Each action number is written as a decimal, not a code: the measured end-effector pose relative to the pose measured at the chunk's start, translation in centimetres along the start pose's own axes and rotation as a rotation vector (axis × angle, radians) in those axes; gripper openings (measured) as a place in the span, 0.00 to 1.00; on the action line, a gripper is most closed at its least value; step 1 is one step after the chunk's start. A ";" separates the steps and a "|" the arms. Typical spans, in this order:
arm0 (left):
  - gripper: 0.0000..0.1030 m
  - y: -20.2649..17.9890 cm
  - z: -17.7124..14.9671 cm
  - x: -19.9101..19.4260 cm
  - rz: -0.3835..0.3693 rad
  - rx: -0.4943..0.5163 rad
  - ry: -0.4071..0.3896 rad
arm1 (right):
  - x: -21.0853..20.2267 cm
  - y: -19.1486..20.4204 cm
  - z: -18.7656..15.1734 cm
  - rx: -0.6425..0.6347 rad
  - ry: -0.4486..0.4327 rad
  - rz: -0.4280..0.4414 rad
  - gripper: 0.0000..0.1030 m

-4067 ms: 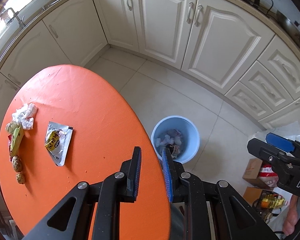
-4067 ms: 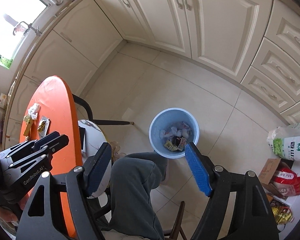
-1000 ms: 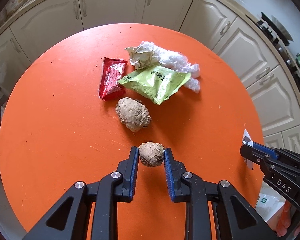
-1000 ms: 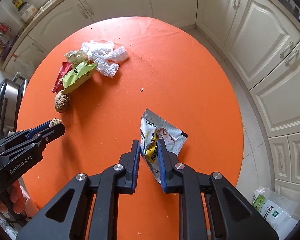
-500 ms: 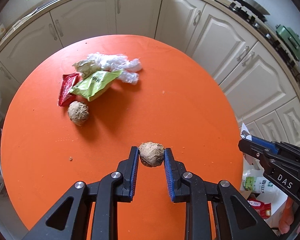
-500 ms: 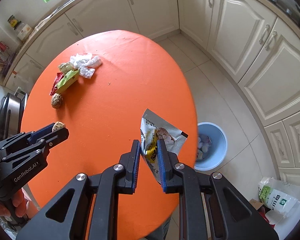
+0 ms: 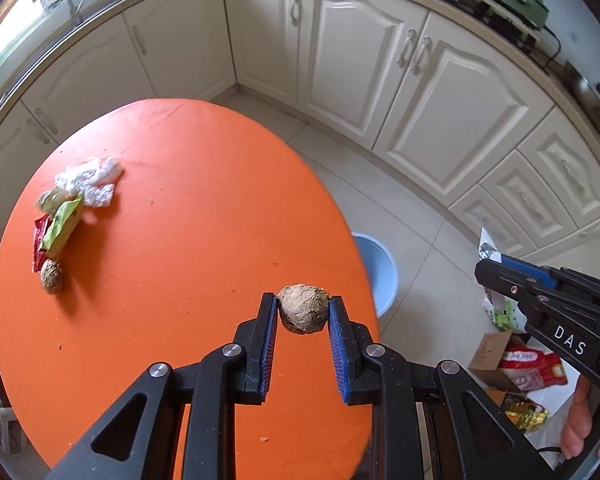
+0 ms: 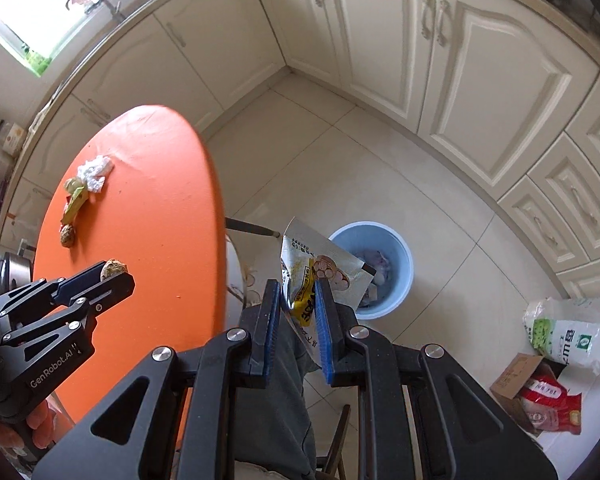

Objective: Collect trash
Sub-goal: 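Carry the packet and root over the blue bin and open both tools, then move both tools back over the table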

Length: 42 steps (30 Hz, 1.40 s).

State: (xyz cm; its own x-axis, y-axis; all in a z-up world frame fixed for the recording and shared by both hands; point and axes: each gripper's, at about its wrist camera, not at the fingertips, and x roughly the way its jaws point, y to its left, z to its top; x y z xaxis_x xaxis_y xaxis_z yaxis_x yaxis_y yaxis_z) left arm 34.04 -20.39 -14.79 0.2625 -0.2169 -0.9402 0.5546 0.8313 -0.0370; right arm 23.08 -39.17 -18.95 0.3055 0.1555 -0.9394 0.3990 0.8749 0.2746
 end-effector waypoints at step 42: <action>0.49 -10.9 4.1 10.2 0.079 0.146 0.057 | 1.3 -9.3 -0.2 0.144 -0.027 -0.048 0.72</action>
State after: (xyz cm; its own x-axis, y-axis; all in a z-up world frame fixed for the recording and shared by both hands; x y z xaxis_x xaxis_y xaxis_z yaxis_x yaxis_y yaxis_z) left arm 33.96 -33.73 -22.54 0.2673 -0.1211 -0.9560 0.6439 0.7605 0.0837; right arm 19.60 -47.03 -22.79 0.3050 0.1008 -0.9470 0.5332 0.8059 0.2575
